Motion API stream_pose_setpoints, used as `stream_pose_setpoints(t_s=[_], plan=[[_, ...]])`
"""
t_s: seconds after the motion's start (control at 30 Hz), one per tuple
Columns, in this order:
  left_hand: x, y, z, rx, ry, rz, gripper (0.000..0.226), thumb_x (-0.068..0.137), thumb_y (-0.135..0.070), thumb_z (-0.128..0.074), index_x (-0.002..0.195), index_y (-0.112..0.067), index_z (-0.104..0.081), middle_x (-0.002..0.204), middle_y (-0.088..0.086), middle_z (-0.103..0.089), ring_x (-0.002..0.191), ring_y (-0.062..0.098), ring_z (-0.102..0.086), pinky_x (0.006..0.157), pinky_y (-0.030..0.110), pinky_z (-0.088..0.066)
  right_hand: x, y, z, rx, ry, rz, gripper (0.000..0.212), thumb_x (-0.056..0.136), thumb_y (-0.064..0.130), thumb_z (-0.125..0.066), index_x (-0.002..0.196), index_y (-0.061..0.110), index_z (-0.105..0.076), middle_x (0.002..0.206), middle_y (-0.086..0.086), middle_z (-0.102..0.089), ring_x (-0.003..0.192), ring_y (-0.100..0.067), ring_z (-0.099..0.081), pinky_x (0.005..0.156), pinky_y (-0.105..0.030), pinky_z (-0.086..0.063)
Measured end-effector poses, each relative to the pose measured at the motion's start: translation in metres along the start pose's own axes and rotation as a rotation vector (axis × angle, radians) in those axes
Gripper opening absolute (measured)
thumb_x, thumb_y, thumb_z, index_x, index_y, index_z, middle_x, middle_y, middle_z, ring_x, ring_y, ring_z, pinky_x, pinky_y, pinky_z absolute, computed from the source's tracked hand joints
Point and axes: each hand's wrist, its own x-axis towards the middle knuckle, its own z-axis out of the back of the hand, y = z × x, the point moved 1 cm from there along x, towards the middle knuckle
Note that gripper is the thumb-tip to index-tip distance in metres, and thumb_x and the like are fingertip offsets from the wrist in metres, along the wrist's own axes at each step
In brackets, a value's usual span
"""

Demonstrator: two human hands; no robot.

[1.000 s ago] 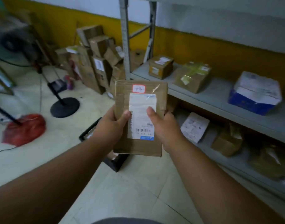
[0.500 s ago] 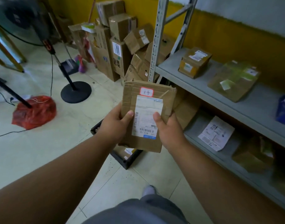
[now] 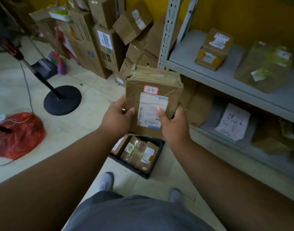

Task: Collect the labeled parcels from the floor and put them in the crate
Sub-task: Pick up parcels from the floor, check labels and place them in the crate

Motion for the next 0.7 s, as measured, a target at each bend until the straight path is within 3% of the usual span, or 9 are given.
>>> stream_pose_setpoints(t_s=[0.07, 0.13, 0.27, 0.33, 0.5, 0.6, 0.7], plan=[[0.027, 0.013, 0.021, 0.031, 0.052, -0.009, 0.037, 0.098, -0.026, -0.055, 0.119, -0.057, -0.054, 0.102, -0.022, -0.063, 0.095, 0.001, -0.06, 0.076, 0.036, -0.057, 0.003, 0.0, -0.03, -0.03, -0.089, -0.045, 0.045, 0.094, 0.043, -0.063, 0.134, 0.028, -0.05, 0.118, 0.012, -0.064, 0.102, -0.005, -0.062, 0.077, -0.015, -0.048], [0.053, 0.024, 0.038, 0.074, 0.066, -0.011, 0.037, 0.098, -0.028, -0.056, 0.127, -0.051, -0.049, 0.099, -0.024, -0.06, 0.088, -0.004, -0.059, 0.066, 0.026, -0.052, 0.008, -0.001, -0.055, -0.054, -0.169, -0.116, 0.042, 0.096, 0.041, -0.06, 0.134, 0.025, -0.048, 0.117, 0.01, -0.064, 0.103, -0.01, -0.063, 0.081, -0.026, -0.054], [0.091, 0.057, 0.04, 0.138, 0.141, 0.028, 0.022, 0.098, -0.03, -0.056, 0.111, -0.047, -0.05, 0.095, -0.025, -0.063, 0.085, -0.005, -0.061, 0.065, 0.022, -0.051, 0.021, -0.02, -0.092, -0.104, -0.275, -0.271, 0.041, 0.1, 0.036, -0.056, 0.138, 0.023, -0.044, 0.121, 0.006, -0.066, 0.107, -0.019, -0.066, 0.088, -0.041, -0.057], [0.103, 0.08, 0.024, 0.162, 0.208, 0.034, 0.027, 0.097, -0.027, -0.055, 0.117, -0.045, -0.051, 0.096, -0.025, -0.064, 0.085, -0.006, -0.061, 0.063, 0.018, -0.046, 0.027, -0.045, -0.105, -0.125, -0.331, -0.338, 0.041, 0.101, 0.034, -0.055, 0.139, 0.022, -0.044, 0.123, 0.003, -0.067, 0.106, -0.021, -0.067, 0.088, -0.043, -0.058], [0.137, 0.177, -0.03, 0.225, 0.345, 0.096, 0.046, 0.095, -0.018, -0.052, 0.138, -0.031, -0.044, 0.107, -0.015, -0.067, 0.085, 0.0, -0.063, 0.052, 0.011, -0.047, 0.04, -0.152, -0.146, -0.213, -0.381, -0.479, 0.032, 0.101, 0.033, -0.052, 0.131, 0.024, -0.046, 0.122, 0.002, -0.067, 0.102, -0.023, -0.069, 0.067, -0.025, -0.056], [0.149, 0.257, -0.063, 0.302, 0.424, 0.137, 0.049, 0.094, -0.013, -0.052, 0.141, -0.025, -0.046, 0.119, -0.005, -0.063, 0.097, 0.016, -0.065, 0.067, 0.023, -0.056, 0.039, -0.238, -0.179, -0.264, -0.354, -0.579, 0.026, 0.102, 0.034, -0.05, 0.123, 0.021, -0.047, 0.116, -0.001, -0.067, 0.093, -0.024, -0.07, 0.058, -0.019, -0.051], [0.164, 0.336, -0.091, 0.393, 0.488, 0.153, 0.041, 0.095, -0.014, -0.047, 0.134, -0.026, -0.053, 0.12, 0.002, -0.063, 0.099, 0.023, -0.064, 0.065, 0.02, -0.051, 0.035, -0.324, -0.214, -0.255, -0.345, -0.693, 0.016, 0.101, 0.034, -0.049, 0.111, 0.022, -0.048, 0.107, -0.002, -0.066, 0.081, -0.019, -0.064, 0.052, -0.019, -0.047]])
